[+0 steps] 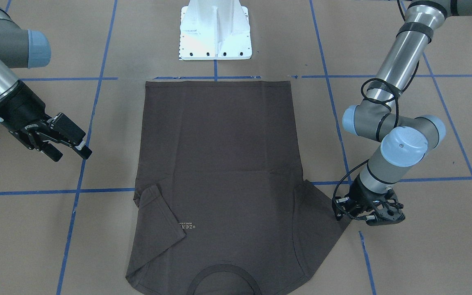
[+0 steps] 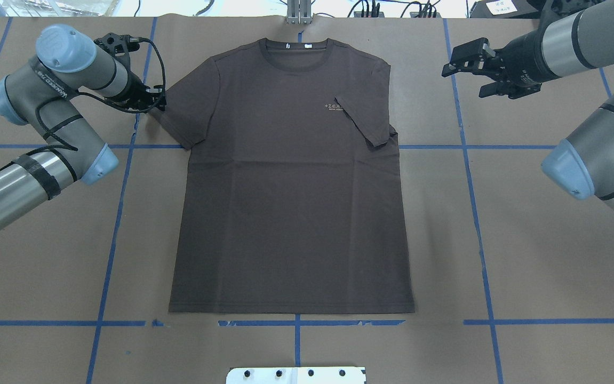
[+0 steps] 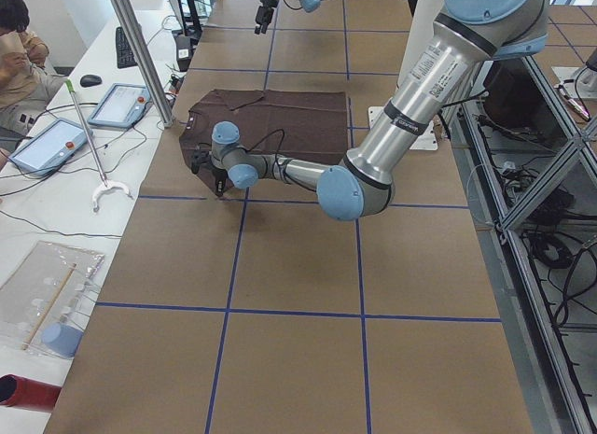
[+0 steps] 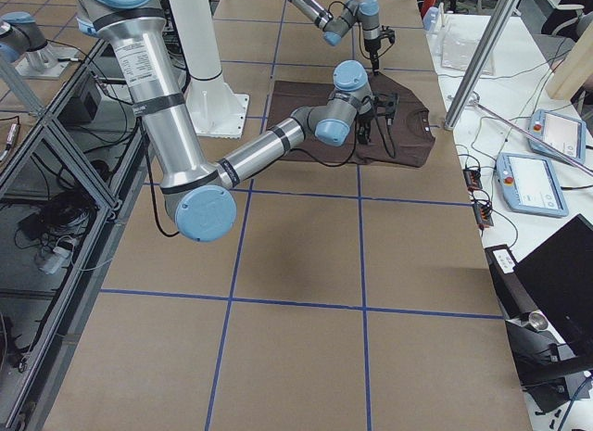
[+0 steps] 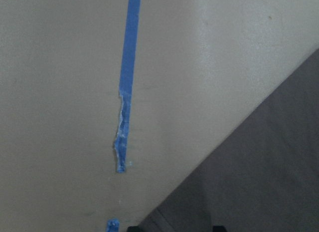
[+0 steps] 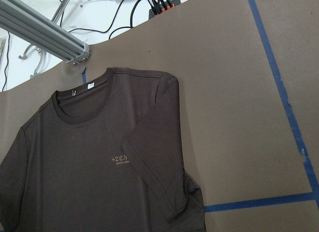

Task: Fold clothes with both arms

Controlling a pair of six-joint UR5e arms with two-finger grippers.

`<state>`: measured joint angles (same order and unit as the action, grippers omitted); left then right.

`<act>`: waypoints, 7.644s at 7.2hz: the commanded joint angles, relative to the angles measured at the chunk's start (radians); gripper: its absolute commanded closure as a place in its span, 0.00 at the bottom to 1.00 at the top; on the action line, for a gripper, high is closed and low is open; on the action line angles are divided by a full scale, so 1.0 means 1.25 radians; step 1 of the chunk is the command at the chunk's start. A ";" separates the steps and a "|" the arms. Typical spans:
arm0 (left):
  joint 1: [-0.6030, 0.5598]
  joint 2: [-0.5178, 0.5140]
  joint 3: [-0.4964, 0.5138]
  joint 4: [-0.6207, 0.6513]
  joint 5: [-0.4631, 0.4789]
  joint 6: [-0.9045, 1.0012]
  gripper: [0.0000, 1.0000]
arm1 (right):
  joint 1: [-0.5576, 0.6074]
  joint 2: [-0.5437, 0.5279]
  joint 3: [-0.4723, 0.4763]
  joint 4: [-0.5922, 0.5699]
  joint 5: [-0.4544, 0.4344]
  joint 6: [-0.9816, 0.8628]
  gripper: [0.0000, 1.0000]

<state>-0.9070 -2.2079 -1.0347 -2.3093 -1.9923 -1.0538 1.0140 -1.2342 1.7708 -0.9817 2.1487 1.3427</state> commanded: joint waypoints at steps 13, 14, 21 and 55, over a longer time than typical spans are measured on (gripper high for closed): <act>0.108 -0.174 -0.016 0.039 0.075 -0.263 0.34 | -0.021 -0.021 -0.015 0.000 -0.011 -0.002 0.00; 0.110 -0.164 -0.063 0.045 0.069 -0.263 0.31 | -0.027 -0.008 -0.007 -0.004 -0.017 0.002 0.00; 0.189 0.036 -0.473 0.051 0.067 -0.374 0.27 | -0.500 -0.005 0.303 -0.302 -0.380 0.449 0.00; 0.616 0.402 -0.799 0.381 0.417 -0.687 0.34 | -0.706 -0.109 0.326 -0.540 -0.630 0.637 1.00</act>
<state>-0.1619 -1.7165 -2.0301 -1.8476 -1.4723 -1.8913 0.1326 -1.3696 2.1782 -1.6567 1.3606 2.1384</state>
